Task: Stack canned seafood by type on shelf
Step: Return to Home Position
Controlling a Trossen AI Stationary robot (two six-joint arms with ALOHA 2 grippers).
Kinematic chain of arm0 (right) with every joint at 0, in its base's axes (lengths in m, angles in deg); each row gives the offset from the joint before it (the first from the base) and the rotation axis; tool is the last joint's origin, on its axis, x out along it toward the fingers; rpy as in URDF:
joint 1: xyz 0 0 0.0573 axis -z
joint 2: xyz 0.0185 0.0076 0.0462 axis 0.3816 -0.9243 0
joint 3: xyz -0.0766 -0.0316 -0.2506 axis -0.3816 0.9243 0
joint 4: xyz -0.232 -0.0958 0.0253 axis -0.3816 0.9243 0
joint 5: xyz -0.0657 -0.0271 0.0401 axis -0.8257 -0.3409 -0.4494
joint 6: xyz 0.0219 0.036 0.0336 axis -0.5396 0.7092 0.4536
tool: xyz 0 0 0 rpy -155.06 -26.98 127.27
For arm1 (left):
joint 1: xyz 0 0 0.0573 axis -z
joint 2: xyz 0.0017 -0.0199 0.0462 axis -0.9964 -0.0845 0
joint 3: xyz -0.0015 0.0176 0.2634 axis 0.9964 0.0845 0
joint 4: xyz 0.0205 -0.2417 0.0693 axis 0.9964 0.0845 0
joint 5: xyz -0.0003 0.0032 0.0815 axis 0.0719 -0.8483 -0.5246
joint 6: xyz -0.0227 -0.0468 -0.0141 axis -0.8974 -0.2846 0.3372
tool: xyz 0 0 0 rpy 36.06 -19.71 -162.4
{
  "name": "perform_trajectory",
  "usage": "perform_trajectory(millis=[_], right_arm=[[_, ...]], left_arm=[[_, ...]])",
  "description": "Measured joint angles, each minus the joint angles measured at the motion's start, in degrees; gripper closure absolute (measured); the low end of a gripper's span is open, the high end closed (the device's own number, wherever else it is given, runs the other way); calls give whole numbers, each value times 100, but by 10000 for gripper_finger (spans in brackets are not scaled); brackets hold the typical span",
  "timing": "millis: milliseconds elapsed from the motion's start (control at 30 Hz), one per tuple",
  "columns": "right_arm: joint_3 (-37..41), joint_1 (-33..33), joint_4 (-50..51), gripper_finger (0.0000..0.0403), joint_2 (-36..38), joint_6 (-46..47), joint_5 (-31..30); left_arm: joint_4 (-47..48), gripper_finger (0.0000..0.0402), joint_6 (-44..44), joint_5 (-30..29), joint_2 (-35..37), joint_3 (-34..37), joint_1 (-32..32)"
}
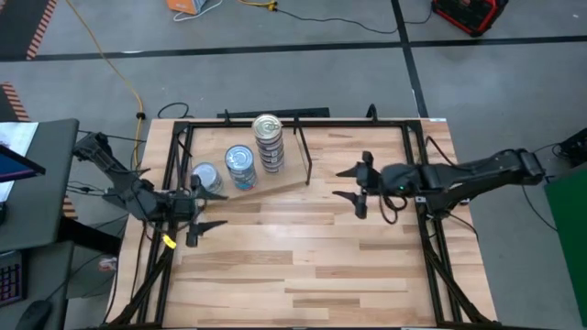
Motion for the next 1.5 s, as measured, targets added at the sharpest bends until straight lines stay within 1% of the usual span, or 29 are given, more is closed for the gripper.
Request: perform_trajectory(millis=[100,167,233,333,400,533,567,667,767,900,1067,1200,1233,1300,1400,1500], right_arm=[[595,-132,-603,127,362,38,-156],[995,-170,-1073,127,578,38,-166],[1395,-165,-1524,127,778,70,-180],[1909,-165,-2109,127,1055,135,-187],[2138,-167,-2271,127,1205,212,-189],[2467,-174,-2274,127,1560,402,-191],[2536,-186,-2267,127,1663,423,-195],[2715,-252,-2260,127,2017,431,-278],[2792,-334,-2132,127,2439,425,-281],[2991,-453,-1929,127,3021,438,-281],[3426,-642,-1888,127,3671,522,-281],[3698,-748,-1867,127,4052,528,-281],[3743,-768,-1854,127,4141,503,-280],[3824,-773,-1856,127,4336,470,-281],[3966,-770,-1821,127,4660,470,-280],[4007,-770,-1508,127,5012,470,-281]], left_arm=[[-72,123,-403,306,1,292,-4],[-344,123,-594,584,74,561,-4],[-677,123,-695,737,188,875,-1],[-1175,123,-707,927,537,1367,-4],[-1447,123,-619,1184,857,1586,-4],[-1577,123,-464,1432,1566,1929,-4],[-1576,123,-456,1384,1713,2020,-4],[-1524,123,-469,1005,2122,2322,-4],[-1546,123,-542,1009,2445,2539,-4],[-1512,123,-598,1457,2796,2734,-4],[-1633,123,-545,2012,3142,3027,-4],[-1685,123,-380,2986,3241,3177,-4],[-1712,123,-355,3130,3248,3200,-4],[-1664,123,-354,3263,3248,3205,0],[-1563,123,-357,3283,3244,3210,-2],[-1485,123,-376,3431,3242,3216,-2]])
